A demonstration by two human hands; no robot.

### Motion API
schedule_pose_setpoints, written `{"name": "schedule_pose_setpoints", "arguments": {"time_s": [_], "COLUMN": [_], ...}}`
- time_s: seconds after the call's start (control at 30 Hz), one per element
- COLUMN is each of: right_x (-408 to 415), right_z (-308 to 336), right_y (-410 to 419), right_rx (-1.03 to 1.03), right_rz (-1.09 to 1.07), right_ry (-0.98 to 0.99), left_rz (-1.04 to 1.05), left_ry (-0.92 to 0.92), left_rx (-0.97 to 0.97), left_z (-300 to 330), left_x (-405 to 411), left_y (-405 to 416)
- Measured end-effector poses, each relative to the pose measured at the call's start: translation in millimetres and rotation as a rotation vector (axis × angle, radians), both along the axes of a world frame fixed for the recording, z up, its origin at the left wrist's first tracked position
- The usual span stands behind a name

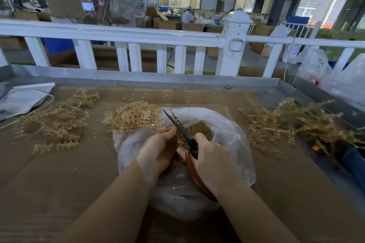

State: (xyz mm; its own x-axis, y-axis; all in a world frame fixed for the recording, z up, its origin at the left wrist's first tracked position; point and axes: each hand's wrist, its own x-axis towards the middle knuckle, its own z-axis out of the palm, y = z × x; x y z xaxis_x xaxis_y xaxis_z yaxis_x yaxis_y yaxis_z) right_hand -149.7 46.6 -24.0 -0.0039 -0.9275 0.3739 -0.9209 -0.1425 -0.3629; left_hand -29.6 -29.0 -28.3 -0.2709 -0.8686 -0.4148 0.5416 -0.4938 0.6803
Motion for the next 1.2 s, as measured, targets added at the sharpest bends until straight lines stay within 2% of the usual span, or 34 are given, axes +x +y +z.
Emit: {"name": "schedule_pose_setpoints", "arguments": {"time_s": [0.37, 1.0, 1.2], "right_x": [2.5, -2.1, -5.5], "right_z": [-2.7, -3.1, -4.1], "right_y": [-6.5, -13.6, -12.3], "right_rx": [-0.011, 0.012, -0.075], "right_rz": [0.021, -0.003, -0.080], "right_ry": [-0.047, -0.117, -0.158], "left_rz": [-0.010, -0.009, -0.024], "left_ry": [0.029, -0.034, 0.090], "left_rx": [-0.027, -0.127, -0.190], "left_z": [-1.9, -6.3, -8.1], "left_x": [0.7, -0.4, 0.9], "left_y": [-1.9, 1.3, 5.5]}}
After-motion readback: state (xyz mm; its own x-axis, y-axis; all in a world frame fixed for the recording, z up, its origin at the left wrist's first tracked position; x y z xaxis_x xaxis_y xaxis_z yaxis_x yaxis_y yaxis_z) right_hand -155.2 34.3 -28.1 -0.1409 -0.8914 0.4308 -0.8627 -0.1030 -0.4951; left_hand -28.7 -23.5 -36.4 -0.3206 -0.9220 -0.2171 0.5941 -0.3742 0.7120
